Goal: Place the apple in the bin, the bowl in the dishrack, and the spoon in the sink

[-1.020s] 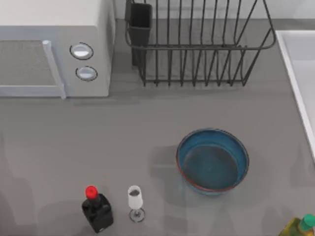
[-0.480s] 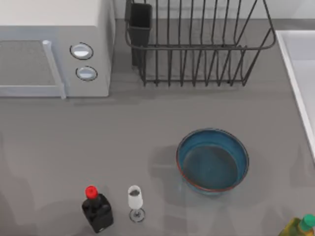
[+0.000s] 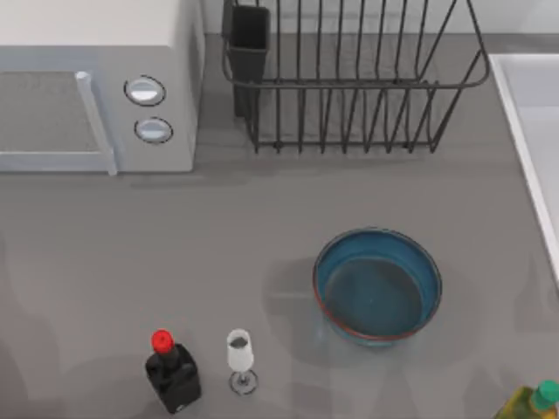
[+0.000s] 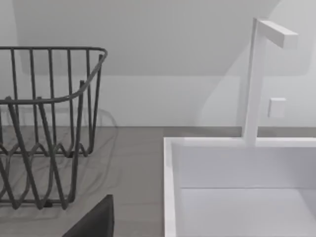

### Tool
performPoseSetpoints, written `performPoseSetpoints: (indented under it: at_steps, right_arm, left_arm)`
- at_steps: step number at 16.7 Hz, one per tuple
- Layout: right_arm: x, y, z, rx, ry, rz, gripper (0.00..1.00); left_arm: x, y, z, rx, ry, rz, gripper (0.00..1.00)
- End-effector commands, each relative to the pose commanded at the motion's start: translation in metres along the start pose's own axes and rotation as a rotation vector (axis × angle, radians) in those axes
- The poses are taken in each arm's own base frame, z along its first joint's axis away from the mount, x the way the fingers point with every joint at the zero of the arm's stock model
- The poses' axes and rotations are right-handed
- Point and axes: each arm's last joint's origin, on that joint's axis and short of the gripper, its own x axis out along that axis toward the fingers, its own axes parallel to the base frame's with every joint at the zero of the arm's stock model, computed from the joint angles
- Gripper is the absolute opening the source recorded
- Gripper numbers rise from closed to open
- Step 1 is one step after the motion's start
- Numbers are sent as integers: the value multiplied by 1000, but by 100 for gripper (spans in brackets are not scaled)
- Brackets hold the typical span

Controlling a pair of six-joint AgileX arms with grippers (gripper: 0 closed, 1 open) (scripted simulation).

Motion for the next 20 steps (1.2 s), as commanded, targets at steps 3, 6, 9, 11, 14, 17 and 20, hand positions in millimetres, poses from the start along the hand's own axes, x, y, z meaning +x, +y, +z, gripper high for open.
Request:
performPoseSetpoints:
  at_steps: [3, 6, 9, 11, 14, 17, 20]
  right_arm:
    - [0, 0, 0, 0, 0, 0, 100]
    - [0, 0, 0, 0, 0, 0, 100]
    - [0, 0, 0, 0, 0, 0, 100]
    - [0, 0, 0, 0, 0, 0, 100]
    - [0, 0, 0, 0, 0, 0, 100]
    - [0, 0, 0, 0, 0, 0, 100]
    - [0, 0, 0, 0, 0, 0, 100]
  left_arm:
    - [0, 0, 0, 0, 0, 0, 100]
    - [0, 0, 0, 0, 0, 0, 100]
    - [0, 0, 0, 1, 1, 0, 100]
    - [0, 1, 2, -26, 12, -4, 100]
    - [2, 7, 8, -145, 64, -16, 100]
    - [4, 15, 19, -356, 155, -21, 100]
    - [7, 24, 30, -654, 282, 8, 100]
